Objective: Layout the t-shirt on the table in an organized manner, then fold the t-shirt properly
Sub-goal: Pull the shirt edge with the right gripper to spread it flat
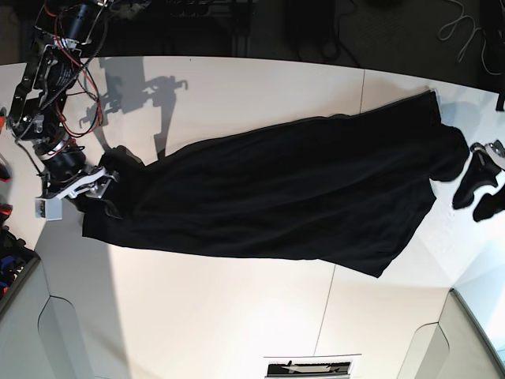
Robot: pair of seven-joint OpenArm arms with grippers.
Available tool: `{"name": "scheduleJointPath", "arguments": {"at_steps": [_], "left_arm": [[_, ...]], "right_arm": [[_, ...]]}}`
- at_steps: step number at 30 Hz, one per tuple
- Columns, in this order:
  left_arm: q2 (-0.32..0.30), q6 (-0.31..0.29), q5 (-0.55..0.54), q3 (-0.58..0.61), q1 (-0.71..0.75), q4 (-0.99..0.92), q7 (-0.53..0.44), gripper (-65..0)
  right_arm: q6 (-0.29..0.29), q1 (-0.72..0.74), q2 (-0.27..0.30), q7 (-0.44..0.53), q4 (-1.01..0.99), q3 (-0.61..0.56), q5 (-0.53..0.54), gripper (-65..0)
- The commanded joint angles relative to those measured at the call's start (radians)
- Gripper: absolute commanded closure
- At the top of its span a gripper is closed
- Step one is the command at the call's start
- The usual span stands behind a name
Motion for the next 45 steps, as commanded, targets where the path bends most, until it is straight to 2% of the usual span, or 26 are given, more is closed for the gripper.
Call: {"name": "scheduleJointPath", "arguments": {"at_steps": [1, 5, 9, 10, 11, 14, 17, 20, 24, 28, 32, 37, 40, 45], "left_arm": [[-0.023, -0.006, -0.018, -0.01, -0.021, 0.011, -0.016, -39.1], [-0.019, -0.005, -0.006, -0.01, 0.005, 0.011, 0.051, -39.1], [0.015, 0.031, 0.036, -0.012, 0.094, 0.011, 0.046, -39.0], [0.027, 0.035, 0.053, -0.013, 0.113, 0.011, 0.046, -39.0], [0.041, 0.035, 0.06, -0.019, 0.132, 0.011, 0.046, -38.9], [0.086, 0.035, 0.05, -0.066, 0.178, 0.011, 0.031, -38.9], [0.127, 0.034, 0.021, -0.152, 0.219, 0.011, 0.03, -38.9], [0.144, 0.03, 0.001, -0.22, 0.283, 0.011, 0.031, -38.9], [0.174, 0.029, -0.006, -0.238, 0.377, 0.011, 0.031, -38.9], [0.22, 0.025, -0.005, -0.237, 0.418, 0.011, 0.031, -38.9], [0.232, 0.026, 0.054, -0.202, 0.428, 0.009, 0.018, -38.9], [0.231, 0.033, 0.172, -0.102, 0.422, -0.029, -0.085, -38.9], [0.232, 0.061, 0.228, -0.051, 0.38, -0.086, -0.112, -38.9], [0.231, 0.061, 0.267, -0.01, 0.28, -0.174, -0.111, -38.9]], "right_arm": [[0.013, 0.018, -0.003, 0.01, 0.018, -0.005, 0.026, -44.5], [0.024, 0.019, -0.043, -0.003, 0.018, -0.016, 0.048, -44.5], [0.027, 0.018, -0.073, -0.004, 0.018, -0.024, 0.04, -44.2], [0.027, 0.018, -0.079, -0.003, 0.018, -0.028, 0.029, -41.3], [0.027, 0.019, -0.086, -0.003, 0.018, -0.031, 0.011, -34.3], [0.027, 0.018, -0.09, -0.002, 0.017, -0.045, -0.053, 0.0], [0.026, 0.018, -0.083, 0.034, 0.015, -0.046, -0.143, 0.0], [0.016, 0.019, -0.053, 0.079, -0.003, -0.046, -0.212, 0.0], [0.015, 0.024, -0.007, 0.103, -0.062, -0.046, -0.218, 0.0], [0.015, 0.029, -0.002, 0.103, -0.155, -0.046, -0.204, 0.0], [0.016, 0.03, -0.002, 0.138, -0.23, -0.046, -0.2, 0.0], [0.016, 0.041, -0.002, 0.19, -0.251, -0.046, -0.21, 0.0], [0.015, 0.074, -0.002, 0.19, -0.254, -0.046, -0.25, 0.0], [0.015, 0.131, 0.001, 0.176, -0.283, -0.046, -0.27, 0.0]]}}
